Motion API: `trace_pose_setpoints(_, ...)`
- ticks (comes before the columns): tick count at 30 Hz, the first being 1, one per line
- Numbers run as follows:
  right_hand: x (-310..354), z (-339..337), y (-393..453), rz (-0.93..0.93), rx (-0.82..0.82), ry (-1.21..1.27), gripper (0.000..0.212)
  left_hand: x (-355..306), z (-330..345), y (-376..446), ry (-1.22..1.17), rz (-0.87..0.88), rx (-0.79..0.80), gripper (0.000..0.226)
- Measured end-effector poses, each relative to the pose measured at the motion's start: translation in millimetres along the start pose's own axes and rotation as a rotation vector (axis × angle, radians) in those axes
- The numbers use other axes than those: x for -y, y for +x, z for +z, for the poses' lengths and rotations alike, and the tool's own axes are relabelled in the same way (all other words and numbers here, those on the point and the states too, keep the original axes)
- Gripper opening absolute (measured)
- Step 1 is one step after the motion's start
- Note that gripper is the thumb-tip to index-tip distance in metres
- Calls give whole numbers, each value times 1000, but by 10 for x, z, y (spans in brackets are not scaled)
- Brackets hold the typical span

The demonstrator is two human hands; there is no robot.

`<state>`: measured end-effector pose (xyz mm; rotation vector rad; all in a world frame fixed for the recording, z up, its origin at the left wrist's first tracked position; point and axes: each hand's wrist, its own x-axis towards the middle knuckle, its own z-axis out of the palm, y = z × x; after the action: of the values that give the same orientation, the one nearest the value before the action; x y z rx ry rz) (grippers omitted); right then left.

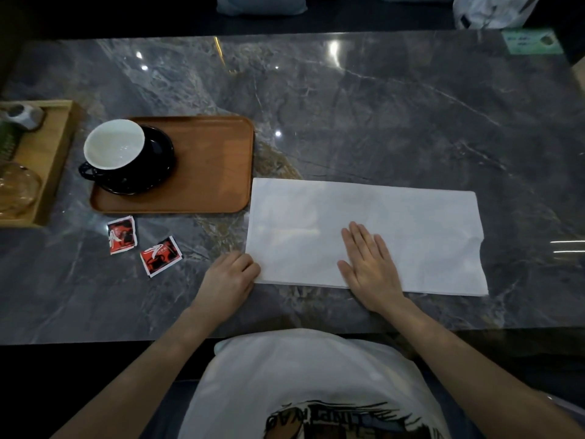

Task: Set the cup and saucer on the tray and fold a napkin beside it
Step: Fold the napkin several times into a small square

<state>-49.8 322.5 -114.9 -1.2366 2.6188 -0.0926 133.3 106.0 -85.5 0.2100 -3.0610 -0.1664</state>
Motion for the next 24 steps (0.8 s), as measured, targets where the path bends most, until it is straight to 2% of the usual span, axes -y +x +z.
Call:
trace_pose_setpoints(6,1,-11,9,0,-13,20,60,-2,47,19,39,25,79,11)
trace_pose_setpoints(14,34,-12,7,-18,-36,67,62,-27,-64,118,-108,-125,231,15)
trace_pose_setpoints(18,76,-146,109,27,-162,165,50,-96,-157,420,-124,-187,158,26)
trace_pose_setpoints(20,89,-187,217,76,-230,177,48,-200,-137,654,-152,-159,98,27)
trace_pose_setpoints(22,83,-226,337,138,-223,171,50,-377,-66,905,-224,-139,97,27)
trace_pose_setpoints(24,30,-237,455,200,-142,151,54,-573,13,1143,-247,-157,163,43)
